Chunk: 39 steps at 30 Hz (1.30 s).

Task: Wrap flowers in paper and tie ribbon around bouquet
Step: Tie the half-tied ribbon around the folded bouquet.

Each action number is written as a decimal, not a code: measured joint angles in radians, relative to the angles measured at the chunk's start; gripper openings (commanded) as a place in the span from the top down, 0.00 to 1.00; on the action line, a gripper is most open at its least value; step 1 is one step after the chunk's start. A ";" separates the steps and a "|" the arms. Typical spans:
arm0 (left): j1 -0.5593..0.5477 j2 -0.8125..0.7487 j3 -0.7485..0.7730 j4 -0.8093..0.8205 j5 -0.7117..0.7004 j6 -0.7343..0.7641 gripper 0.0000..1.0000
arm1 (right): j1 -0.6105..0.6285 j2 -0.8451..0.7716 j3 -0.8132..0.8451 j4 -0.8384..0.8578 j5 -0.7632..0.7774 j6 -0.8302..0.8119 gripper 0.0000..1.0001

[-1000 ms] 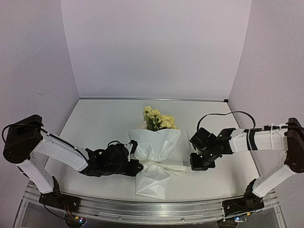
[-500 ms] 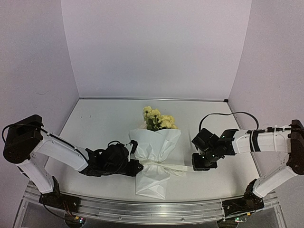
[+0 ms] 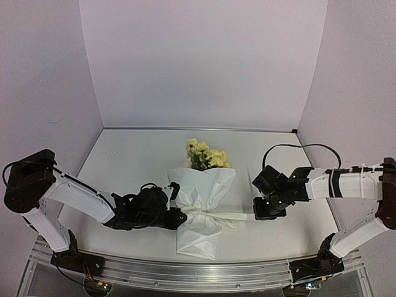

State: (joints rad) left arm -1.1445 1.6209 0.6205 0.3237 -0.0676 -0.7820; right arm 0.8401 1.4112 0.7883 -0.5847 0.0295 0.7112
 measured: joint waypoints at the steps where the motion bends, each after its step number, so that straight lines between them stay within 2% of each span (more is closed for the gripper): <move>1: 0.000 0.000 0.000 0.000 0.000 0.000 0.96 | -0.004 -0.006 -0.001 -0.001 0.004 -0.001 1.00; 6: 0.000 0.000 0.000 0.002 0.000 0.004 0.93 | -0.011 -0.016 -0.001 -0.010 0.008 -0.008 1.00; 9: 0.000 -0.003 0.000 0.003 0.000 0.016 0.84 | -0.011 -0.016 -0.001 -0.013 0.008 -0.015 1.00; 11: -0.001 -0.011 0.000 0.012 0.001 0.028 0.73 | -0.011 -0.016 -0.001 -0.016 0.006 -0.020 0.98; 15: -0.001 -0.069 -0.001 0.033 0.003 0.071 0.45 | -0.011 -0.016 0.006 -0.024 -0.008 -0.041 0.82; 17: -0.002 -0.114 -0.001 0.041 0.002 0.098 0.38 | -0.011 -0.016 0.017 -0.030 -0.017 -0.051 0.73; 20: -0.002 -0.190 -0.001 0.042 -0.008 0.133 0.28 | -0.011 -0.016 0.037 -0.036 -0.023 -0.080 0.65; 23: -0.002 -0.259 0.000 0.028 -0.037 0.179 0.05 | -0.011 -0.019 0.049 -0.037 -0.023 -0.099 0.60; 24: -0.002 -0.282 0.000 0.020 -0.052 0.189 0.01 | -0.011 -0.023 0.051 -0.038 -0.024 -0.109 0.59; 30: 0.027 -0.420 -0.001 -0.060 -0.208 0.165 0.02 | -0.011 -0.054 0.071 -0.043 -0.056 -0.164 0.57; 36: 0.066 -0.501 -0.009 -0.144 -0.215 0.162 0.26 | 0.033 -0.062 0.092 -0.015 -0.176 -0.276 0.56; 39: 0.065 -0.501 -0.056 -0.172 -0.178 0.134 0.32 | 0.094 -0.062 0.091 0.015 -0.231 -0.372 0.56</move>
State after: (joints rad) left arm -1.0790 1.1194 0.5642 0.1514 -0.2451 -0.6482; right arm 0.9339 1.3491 0.8793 -0.5697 -0.2014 0.3391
